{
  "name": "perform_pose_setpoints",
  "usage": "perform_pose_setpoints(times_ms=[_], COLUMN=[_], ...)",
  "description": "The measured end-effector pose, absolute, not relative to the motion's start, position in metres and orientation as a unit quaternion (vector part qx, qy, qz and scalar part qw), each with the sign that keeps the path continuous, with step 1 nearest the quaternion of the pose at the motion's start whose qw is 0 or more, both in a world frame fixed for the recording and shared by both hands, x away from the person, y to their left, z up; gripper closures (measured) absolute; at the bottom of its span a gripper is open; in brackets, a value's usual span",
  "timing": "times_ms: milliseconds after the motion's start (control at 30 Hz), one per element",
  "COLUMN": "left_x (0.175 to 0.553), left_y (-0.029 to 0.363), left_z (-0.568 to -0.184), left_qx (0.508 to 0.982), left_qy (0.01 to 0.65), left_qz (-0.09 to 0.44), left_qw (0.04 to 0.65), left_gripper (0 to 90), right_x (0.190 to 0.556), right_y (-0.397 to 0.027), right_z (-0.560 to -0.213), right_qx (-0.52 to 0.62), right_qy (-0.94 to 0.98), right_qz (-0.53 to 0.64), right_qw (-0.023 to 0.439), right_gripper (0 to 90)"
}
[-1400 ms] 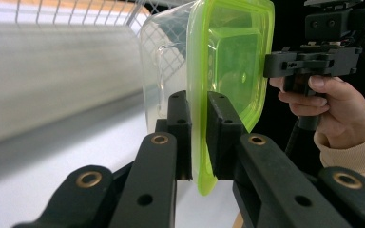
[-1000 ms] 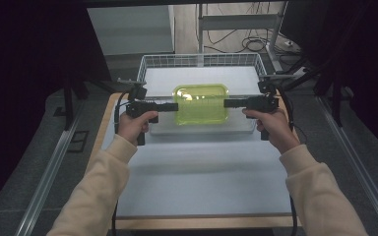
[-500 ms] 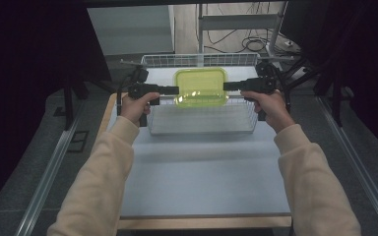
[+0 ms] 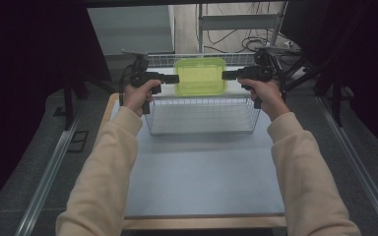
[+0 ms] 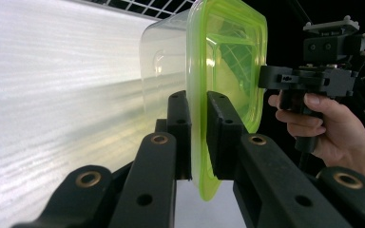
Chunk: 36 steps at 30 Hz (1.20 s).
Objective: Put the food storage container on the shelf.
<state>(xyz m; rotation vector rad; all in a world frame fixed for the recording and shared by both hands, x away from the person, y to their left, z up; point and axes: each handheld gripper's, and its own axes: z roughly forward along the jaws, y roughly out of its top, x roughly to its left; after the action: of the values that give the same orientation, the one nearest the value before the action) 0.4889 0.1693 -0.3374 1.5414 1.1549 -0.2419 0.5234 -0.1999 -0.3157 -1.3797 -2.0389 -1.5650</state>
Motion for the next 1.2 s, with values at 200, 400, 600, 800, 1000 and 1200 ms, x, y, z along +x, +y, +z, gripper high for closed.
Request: perform_pose_setpoints(times_ms=[200, 400, 600, 800, 1000, 1200], left_x=[0.496, 0.501, 0.504, 0.503, 0.496, 0.481], left_y=[0.167, 0.166, 0.165, 0.165, 0.166, 0.165], left_z=[-0.338, -0.340, -0.343, -0.342, -0.337, -0.333], left_qx=[0.650, 0.642, 0.642, 0.639, 0.644, 0.655], left_qy=[0.499, 0.507, 0.520, 0.525, 0.519, 0.506], left_qz=[-0.100, -0.100, -0.088, -0.061, -0.045, -0.027], left_qw=[0.565, 0.566, 0.557, 0.559, 0.560, 0.561], left_gripper=[80.2, 77.6, 68.8, 52.3, 41.4, 38.4], right_x=[0.531, 0.533, 0.534, 0.534, 0.528, 0.517], right_y=[-0.196, -0.191, -0.189, -0.192, -0.194, -0.199], right_z=[-0.316, -0.320, -0.324, -0.324, -0.319, -0.312], right_qx=[-0.481, -0.489, -0.496, -0.509, -0.499, -0.485], right_qy=[-0.695, -0.702, -0.705, -0.696, -0.700, -0.701], right_qz=[-0.526, -0.511, -0.503, -0.504, -0.511, -0.523], right_qw=[0.091, 0.079, 0.069, 0.050, 0.023, -0.002], right_gripper=[78.8, 74.1, 64.2, 53.8, 48.8, 43.8])
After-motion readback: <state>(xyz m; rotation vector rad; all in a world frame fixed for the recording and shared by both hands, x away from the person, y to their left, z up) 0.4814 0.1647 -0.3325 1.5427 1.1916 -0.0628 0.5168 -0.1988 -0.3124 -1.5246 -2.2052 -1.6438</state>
